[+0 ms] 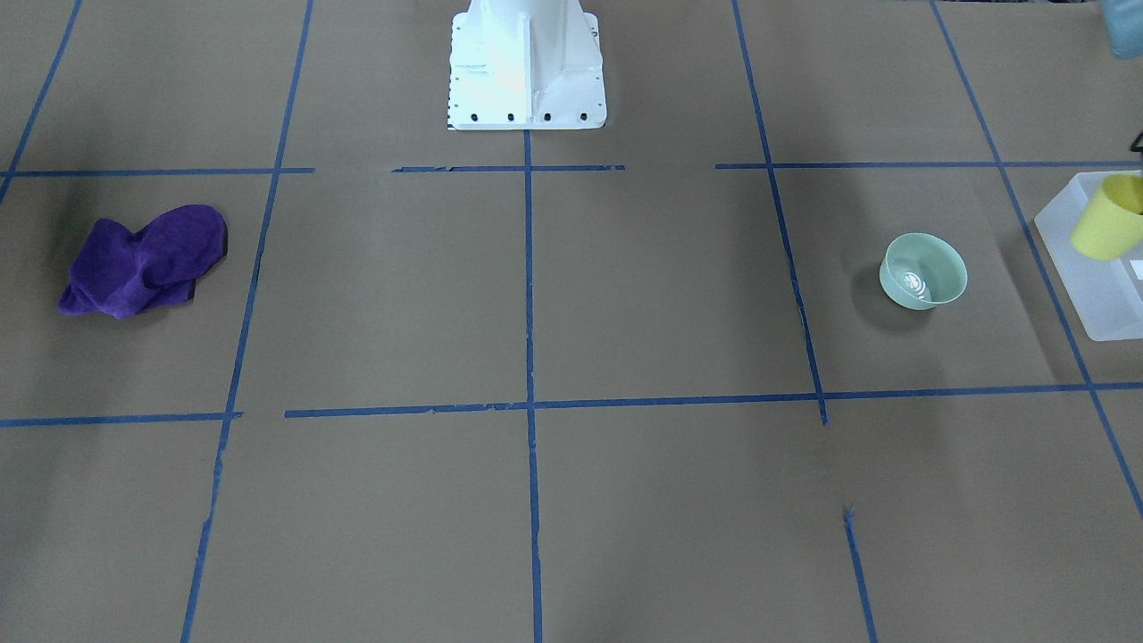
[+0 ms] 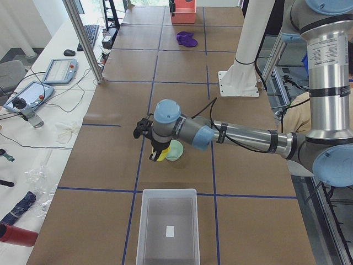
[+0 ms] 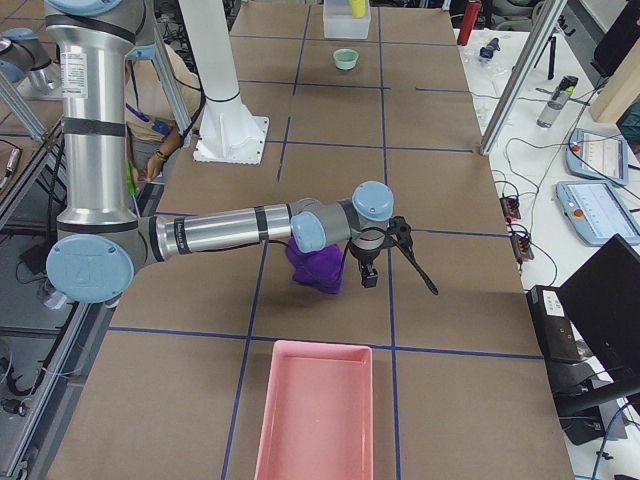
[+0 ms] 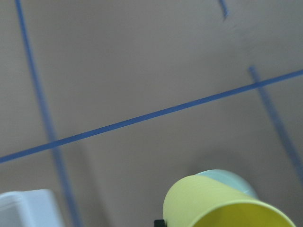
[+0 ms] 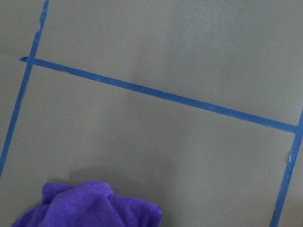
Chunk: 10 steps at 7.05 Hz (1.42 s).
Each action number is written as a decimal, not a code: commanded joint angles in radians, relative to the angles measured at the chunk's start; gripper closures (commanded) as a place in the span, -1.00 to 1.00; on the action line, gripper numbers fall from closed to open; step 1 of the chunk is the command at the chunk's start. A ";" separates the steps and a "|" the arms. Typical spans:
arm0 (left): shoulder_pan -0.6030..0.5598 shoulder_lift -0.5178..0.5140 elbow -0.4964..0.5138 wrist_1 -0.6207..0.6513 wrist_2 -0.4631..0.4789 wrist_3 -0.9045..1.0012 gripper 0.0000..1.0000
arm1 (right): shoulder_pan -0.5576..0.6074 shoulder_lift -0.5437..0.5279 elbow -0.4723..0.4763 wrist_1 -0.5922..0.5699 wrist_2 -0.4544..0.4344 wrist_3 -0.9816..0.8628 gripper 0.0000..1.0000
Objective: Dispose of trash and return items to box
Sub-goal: 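Lift the yellow cup with the left gripper and carry it to the clear bin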
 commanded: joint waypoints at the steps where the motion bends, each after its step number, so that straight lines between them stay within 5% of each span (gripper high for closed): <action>1: -0.132 -0.029 0.221 -0.005 0.002 0.235 1.00 | -0.002 0.000 0.003 0.000 0.001 0.002 -1.00; 3: -0.129 -0.046 0.370 -0.024 -0.010 0.228 1.00 | -0.003 -0.002 0.002 0.000 0.001 0.002 -1.00; 5: -0.123 -0.049 0.480 -0.067 -0.137 0.226 1.00 | -0.005 -0.002 -0.001 0.000 0.001 0.002 -1.00; 10: -0.025 -0.057 0.542 -0.068 -0.187 0.217 1.00 | -0.023 -0.003 -0.006 0.000 0.000 0.003 -1.00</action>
